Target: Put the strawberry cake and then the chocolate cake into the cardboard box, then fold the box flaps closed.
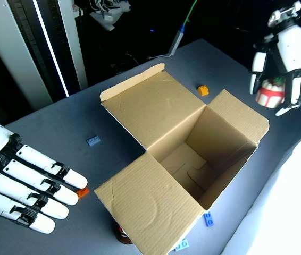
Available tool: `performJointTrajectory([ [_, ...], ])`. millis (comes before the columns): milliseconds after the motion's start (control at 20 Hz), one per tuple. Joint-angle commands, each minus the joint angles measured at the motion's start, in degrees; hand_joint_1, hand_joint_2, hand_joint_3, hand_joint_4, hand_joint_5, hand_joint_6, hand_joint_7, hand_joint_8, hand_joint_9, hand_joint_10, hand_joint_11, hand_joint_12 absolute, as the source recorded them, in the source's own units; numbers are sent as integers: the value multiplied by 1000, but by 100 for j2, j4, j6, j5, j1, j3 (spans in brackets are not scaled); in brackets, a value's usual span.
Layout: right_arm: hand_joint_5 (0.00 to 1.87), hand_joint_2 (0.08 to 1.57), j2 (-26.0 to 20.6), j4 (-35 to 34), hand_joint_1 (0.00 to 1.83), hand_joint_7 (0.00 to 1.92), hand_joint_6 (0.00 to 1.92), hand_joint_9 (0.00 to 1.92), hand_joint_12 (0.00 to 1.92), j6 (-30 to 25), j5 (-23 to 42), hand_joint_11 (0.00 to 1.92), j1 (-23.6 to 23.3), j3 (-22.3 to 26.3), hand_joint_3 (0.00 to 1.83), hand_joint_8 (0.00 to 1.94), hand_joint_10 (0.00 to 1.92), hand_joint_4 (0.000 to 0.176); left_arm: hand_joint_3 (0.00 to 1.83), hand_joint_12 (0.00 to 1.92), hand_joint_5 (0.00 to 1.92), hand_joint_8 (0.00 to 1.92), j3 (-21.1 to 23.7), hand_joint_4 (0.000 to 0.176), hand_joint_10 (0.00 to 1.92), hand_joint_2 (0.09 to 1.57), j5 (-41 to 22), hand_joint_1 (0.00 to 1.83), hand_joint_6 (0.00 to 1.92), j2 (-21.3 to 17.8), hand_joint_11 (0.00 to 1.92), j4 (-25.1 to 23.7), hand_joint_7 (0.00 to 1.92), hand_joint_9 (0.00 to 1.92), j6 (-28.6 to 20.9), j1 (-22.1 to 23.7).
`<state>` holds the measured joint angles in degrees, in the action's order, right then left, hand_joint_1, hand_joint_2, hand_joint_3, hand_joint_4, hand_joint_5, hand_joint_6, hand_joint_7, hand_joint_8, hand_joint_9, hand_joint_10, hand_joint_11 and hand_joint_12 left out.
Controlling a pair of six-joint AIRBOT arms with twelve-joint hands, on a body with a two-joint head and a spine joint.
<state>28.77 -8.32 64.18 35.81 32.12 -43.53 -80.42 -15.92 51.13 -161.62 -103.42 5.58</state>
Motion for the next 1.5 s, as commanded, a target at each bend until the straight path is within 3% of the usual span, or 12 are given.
performJointTrajectory([
  [0,118,1025,-107,-59,1033,194,0,224,664,7,691,0,-30,-2,0,2,10,0,1,1913,344,1457,23,19,1644,1131,509,1174,906,-73,242,-120,192,266,46,151],
  [200,98,1023,-161,-59,1033,165,1,213,605,7,671,0,5,-3,0,2,4,0,0,1826,346,1439,101,14,1610,1125,320,1188,889,-96,258,-186,194,290,140,671],
  [300,99,1034,-180,-58,1030,142,7,183,434,9,660,0,37,-4,2,2,3,0,0,1730,363,1425,177,19,1571,1121,193,1187,858,-122,264,-169,186,291,203,838],
  [400,109,1037,-198,-58,1035,141,7,184,502,10,684,0,59,-4,3,1,3,0,0,1706,398,1413,288,11,1549,1109,102,1200,779,-151,273,67,205,308,372,890],
  [700,122,1059,-201,-58,1010,120,5,162,531,49,698,0,38,-4,8,3,1,0,2,1699,424,1359,583,11,1504,1124,-73,1182,725,-200,266,527,222,340,753,943],
  [900,141,1060,-195,-57,1010,138,7,170,575,53,697,0,34,-2,4,5,7,0,2,1694,409,1358,718,11,1491,1130,-61,1170,778,-192,280,1973,235,345,2174,881],
  [1000,132,1058,-193,-57,1033,135,1,165,493,53,697,0,32,-2,2,1,3,0,0,1689,423,1330,761,15,1458,1127,-35,1160,797,-184,284,2310,287,348,2543,809],
  [1100,133,1055,-186,-57,1046,145,6,173,504,52,697,0,30,-3,0,4,6,0,0,1731,437,1304,798,13,1473,1109,48,1188,807,-146,271,2982,304,335,3327,690],
  [1200,125,1050,-181,-56,1064,160,1,163,365,52,702,0,15,-3,0,3,2,0,0,1763,423,1333,775,3,1487,1118,18,1205,850,-55,248,3590,310,325,4185,612],
  [1250,104,1047,-176,-56,1060,145,1,151,295,52,702,0,5,-3,0,2,2,0,0,1777,402,1345,744,7,1505,1118,-38,1199,889,5,240,3868,306,329,4626,584],
  [1350,114,1043,-167,-56,1052,120,5,165,448,52,702,0,-13,-2,0,4,7,0,0,1763,417,1371,664,15,1506,1093,-150,1181,913,135,245,4302,333,353,5411,539],
  [1450,114,1046,-163,-56,1068,116,3,154,450,52,701,0,-15,-2,0,1,1,0,0,1762,419,1411,577,6,1547,1088,-175,1207,904,249,269,4775,324,370,6086,483],
])
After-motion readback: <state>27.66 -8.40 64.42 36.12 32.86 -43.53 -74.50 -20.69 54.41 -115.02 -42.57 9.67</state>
